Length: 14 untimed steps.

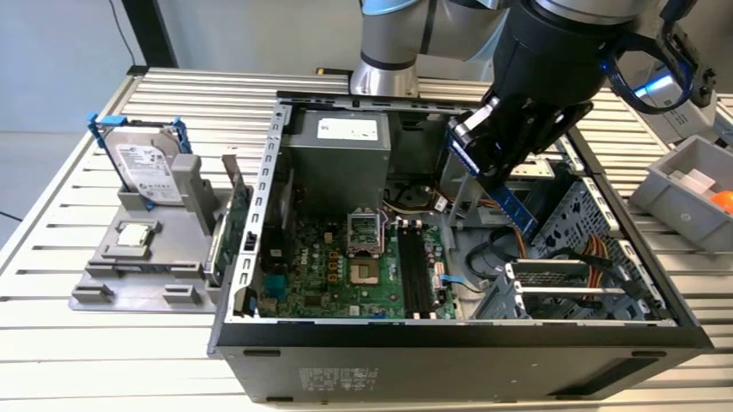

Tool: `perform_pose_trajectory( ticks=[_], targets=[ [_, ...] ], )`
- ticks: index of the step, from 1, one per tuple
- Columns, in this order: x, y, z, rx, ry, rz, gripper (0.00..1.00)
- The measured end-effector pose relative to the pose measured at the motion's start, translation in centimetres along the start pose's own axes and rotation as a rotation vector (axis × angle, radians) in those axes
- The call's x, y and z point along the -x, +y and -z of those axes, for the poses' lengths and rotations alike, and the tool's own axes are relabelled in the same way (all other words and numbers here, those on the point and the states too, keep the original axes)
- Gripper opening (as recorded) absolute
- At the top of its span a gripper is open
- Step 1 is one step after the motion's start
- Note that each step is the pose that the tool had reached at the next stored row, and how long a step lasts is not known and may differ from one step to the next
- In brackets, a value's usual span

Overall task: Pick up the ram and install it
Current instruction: 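Insert the ram into the slot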

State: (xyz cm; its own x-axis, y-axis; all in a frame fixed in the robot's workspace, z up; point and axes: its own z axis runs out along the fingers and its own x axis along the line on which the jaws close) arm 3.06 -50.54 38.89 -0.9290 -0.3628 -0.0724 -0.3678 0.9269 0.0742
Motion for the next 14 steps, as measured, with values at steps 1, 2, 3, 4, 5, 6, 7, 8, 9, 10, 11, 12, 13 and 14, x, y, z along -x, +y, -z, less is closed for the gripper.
perform_pose_trajectory(
  ticks=[1, 2, 3, 4, 5, 6, 7, 8, 9, 10, 11, 12, 13, 14],
  targets=[
    [0.00, 0.00, 0.00, -0.0004, -0.0005, -0.006, 0.00],
    [0.00, 0.00, -0.01, -0.0008, -0.0008, -0.012, 0.00],
    [0.00, 0.00, -0.01, -0.0013, -0.0013, -0.018, 0.00],
    [0.00, 0.00, -0.01, -0.0016, -0.0016, -0.023, 0.00],
    [0.00, 0.00, -0.01, -0.0020, -0.0020, -0.027, 0.00],
    [0.00, 0.00, -0.01, -0.0023, -0.0024, -0.032, 0.00],
    [0.00, 0.00, -0.01, -0.0027, -0.0027, -0.037, 0.00],
    [0.00, 0.00, -0.01, -0.0030, -0.0031, -0.042, 0.00],
    [0.00, 0.00, -0.01, -0.0033, -0.0033, -0.047, 0.00],
    [0.00, 0.00, -0.02, -0.0037, -0.0036, -0.053, 0.00],
    [0.00, 0.00, -0.02, -0.0041, -0.0040, -0.058, 0.00],
    [0.00, 0.00, -0.02, -0.0045, -0.0043, -0.065, 0.00],
    [0.00, 0.00, -0.03, -0.0049, -0.0047, -0.072, 0.00],
    [0.00, 0.00, -0.03, -0.0054, -0.0050, -0.079, 0.00]
  ],
)
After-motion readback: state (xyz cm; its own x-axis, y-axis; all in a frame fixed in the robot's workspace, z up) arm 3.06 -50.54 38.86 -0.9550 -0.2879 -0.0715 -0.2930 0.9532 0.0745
